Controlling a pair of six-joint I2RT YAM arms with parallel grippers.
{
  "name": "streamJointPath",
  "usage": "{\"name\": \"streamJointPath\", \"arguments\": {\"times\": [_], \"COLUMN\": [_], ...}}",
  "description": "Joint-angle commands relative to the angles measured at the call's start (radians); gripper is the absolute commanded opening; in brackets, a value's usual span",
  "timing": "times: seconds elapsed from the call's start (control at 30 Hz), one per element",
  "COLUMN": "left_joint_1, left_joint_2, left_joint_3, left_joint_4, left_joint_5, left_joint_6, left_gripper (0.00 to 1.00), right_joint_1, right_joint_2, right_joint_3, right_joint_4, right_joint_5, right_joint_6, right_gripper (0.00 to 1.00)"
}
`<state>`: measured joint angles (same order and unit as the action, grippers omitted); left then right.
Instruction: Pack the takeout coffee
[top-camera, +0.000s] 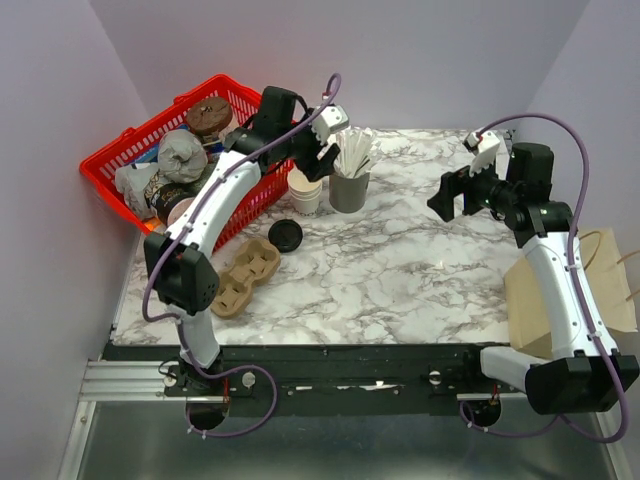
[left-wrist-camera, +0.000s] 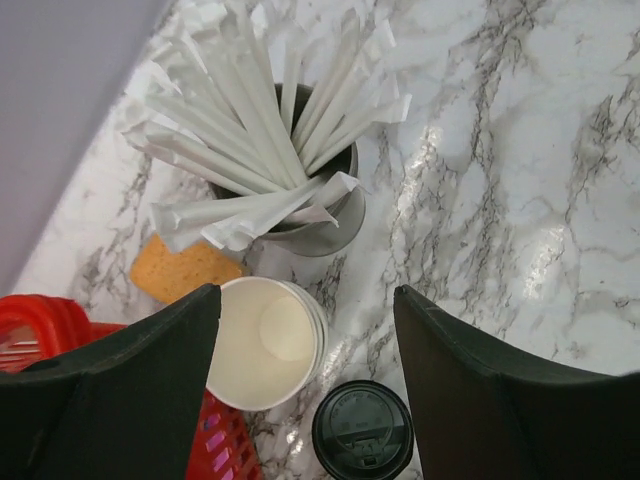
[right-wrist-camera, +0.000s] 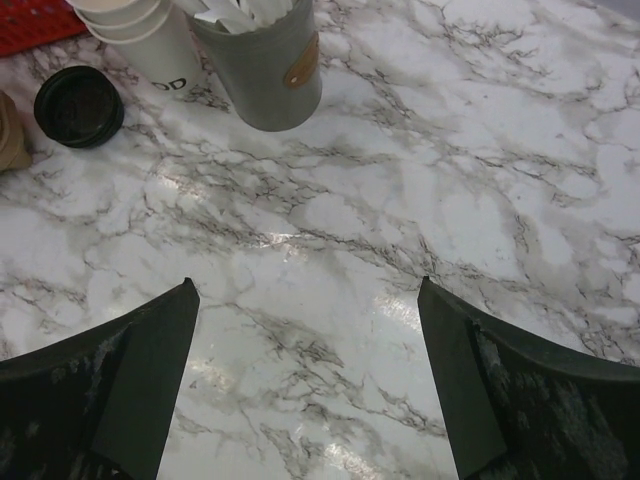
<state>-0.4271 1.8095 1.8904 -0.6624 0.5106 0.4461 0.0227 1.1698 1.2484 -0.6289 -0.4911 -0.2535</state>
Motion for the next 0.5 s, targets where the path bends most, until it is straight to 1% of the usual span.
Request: {"name": "streamJointPath", "arguments": {"times": [0.0,0.1,0.17,0.27,0.47], "left_joint_1": [-0.007,-0.013,-0.013,-0.015,-0.016], "left_joint_2": [0.115,0.152,0.169,0.189,0.217], "left_joint_3": [0.102,0.115,0.108,0.105,0.105], "left_joint_4": [-0.183,-0.189,-0.186,-0.189,-0.175], "left_joint_5": [-0.024,-0.056,-0.086,-0.138,-0.211], "left_joint_6": [0.017,0.029,0.048,0.083,0.097], "left_gripper": [0.72,0.68,0.67,0.64,0.57], "right_joint_1": [0.000,0.002,0.000,0.000,0.000], "right_joint_2": [-0.032,-0.042,-0.047,-0.055,-0.056], "right_joint_3": [-0.020,-0.040,-0.052,-0.061,-0.073], "right_joint_4": [-0.023,-0.018,-0.015,-0.008,-0.006], "right_joint_5": [-0.056,-0.072,-0.067,-0.064,-0.069], "right_joint_6": [0.000,0.002,0.000,0.000,-0.001], "right_gripper": [1.00,1.00,1.00,1.00,1.00]}}
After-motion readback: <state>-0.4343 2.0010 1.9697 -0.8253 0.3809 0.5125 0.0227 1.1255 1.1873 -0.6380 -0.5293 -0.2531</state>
